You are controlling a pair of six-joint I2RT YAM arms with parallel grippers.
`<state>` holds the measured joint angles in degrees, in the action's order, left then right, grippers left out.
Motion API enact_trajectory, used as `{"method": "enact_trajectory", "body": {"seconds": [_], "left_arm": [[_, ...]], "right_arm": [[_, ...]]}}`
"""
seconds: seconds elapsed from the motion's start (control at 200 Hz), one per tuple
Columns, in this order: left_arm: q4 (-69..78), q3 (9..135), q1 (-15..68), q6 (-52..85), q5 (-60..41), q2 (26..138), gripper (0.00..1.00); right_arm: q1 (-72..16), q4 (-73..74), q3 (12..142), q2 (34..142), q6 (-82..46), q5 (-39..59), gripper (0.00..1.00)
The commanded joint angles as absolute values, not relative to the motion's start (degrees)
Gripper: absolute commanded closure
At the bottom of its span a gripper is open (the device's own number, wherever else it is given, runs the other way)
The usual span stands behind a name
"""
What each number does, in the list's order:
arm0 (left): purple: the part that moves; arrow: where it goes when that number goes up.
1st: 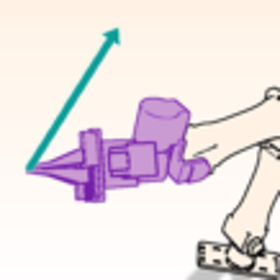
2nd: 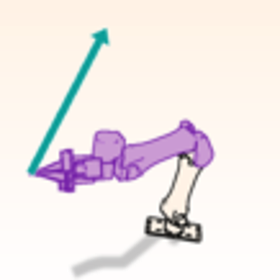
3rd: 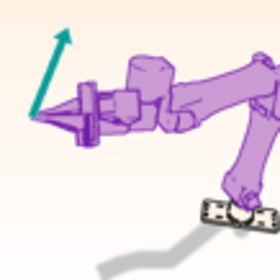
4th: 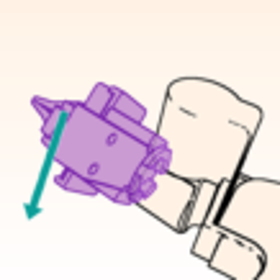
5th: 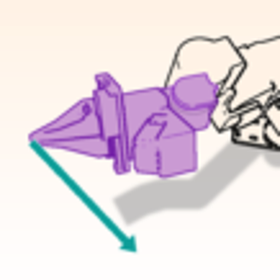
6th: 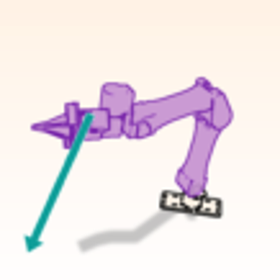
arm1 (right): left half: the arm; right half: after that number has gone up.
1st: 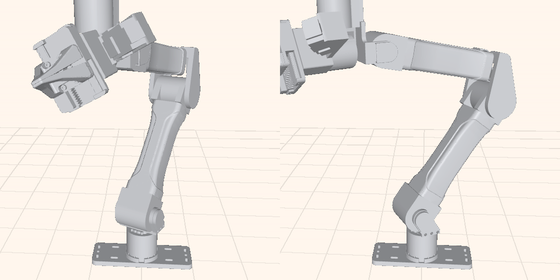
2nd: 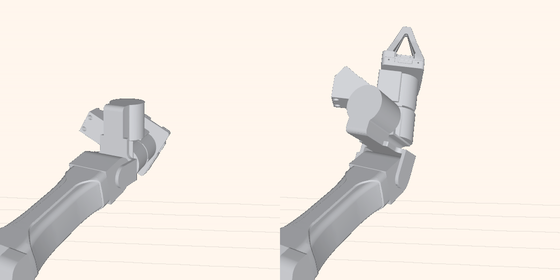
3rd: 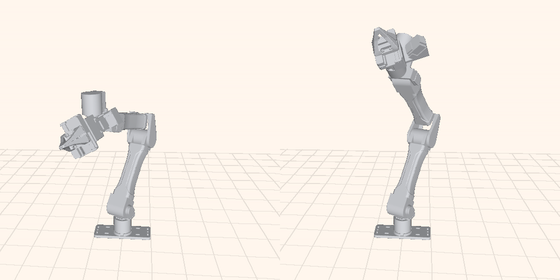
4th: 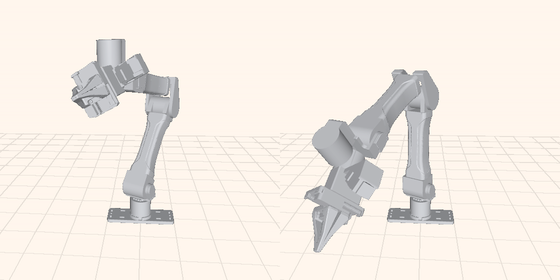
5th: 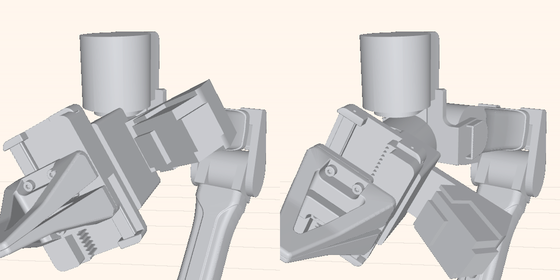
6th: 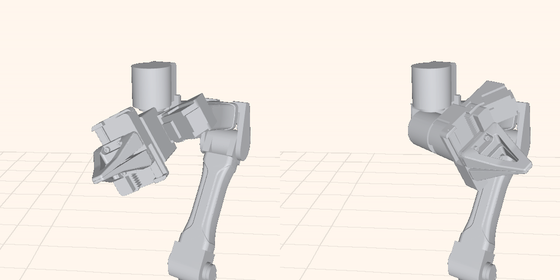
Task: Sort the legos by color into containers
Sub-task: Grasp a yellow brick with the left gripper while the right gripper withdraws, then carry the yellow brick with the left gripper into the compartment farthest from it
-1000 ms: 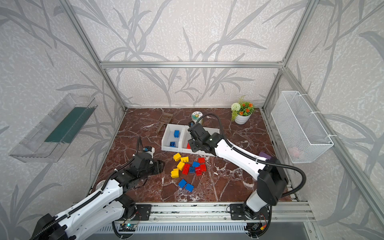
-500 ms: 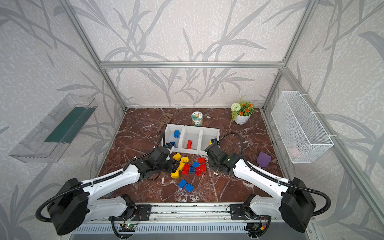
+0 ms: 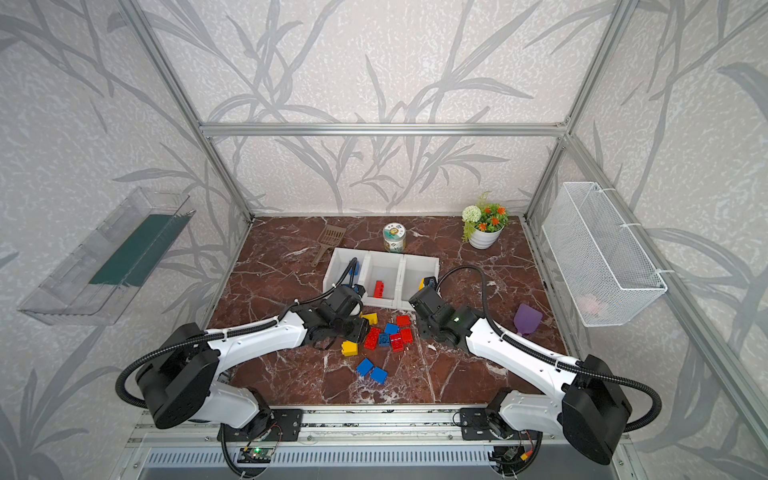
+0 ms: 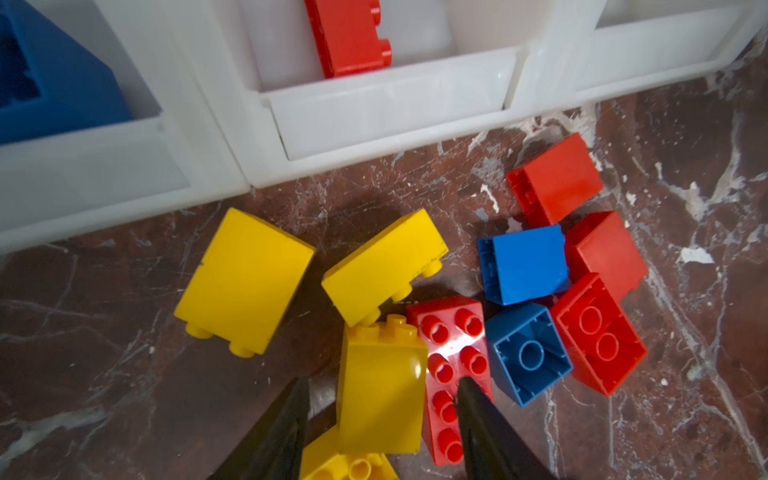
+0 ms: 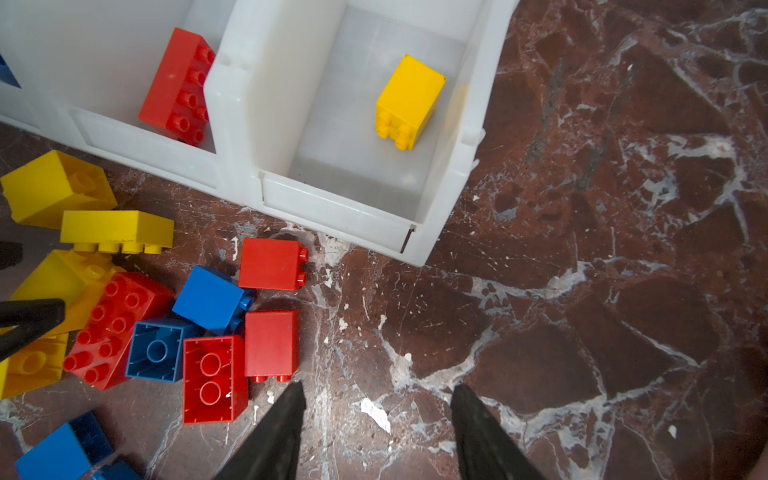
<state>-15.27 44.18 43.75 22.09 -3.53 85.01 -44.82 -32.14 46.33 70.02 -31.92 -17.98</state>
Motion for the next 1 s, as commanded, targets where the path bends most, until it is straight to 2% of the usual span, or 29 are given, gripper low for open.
{"method": "enact_trajectory", "body": {"seconds": [0.0,0.16,0.33,0.4,0.705,0.855,0.995], "left_arm": [[-17.9,46.6,44.3,20.5,-2.2,86.7,0.43],[-19.9,48.4,44.6,18.8,-1.6,89.1,0.50],[-19.2,48.6,45.0,19.0,-2.3,89.8,0.66],[-19.3,48.5,45.1,19.2,-2.0,89.6,0.70],[-21.3,48.6,45.4,19.6,-1.9,84.7,0.75],[-22.7,52.6,45.4,17.9,-3.6,82.5,0.76],[-22.8,59.1,45.5,16.0,-4.9,84.9,0.75]], "right_arm": [[-44.6,-32.2,46.2,69.2,-32.7,-18.7,0.42],[-44.6,-32.4,46.2,69.0,-32.6,-18.9,0.42],[-44.6,-32.7,46.4,68.7,-32.6,-19.0,0.42],[-44.6,-32.9,46.4,68.5,-32.5,-19.3,0.42],[-44.6,-32.9,44.8,66.4,-33.5,-20.6,0.42],[-43.1,-34.0,44.2,63.7,-33.1,-21.4,0.42],[-40.7,-35.5,42.8,59.5,-32.6,-21.3,0.42]]}}
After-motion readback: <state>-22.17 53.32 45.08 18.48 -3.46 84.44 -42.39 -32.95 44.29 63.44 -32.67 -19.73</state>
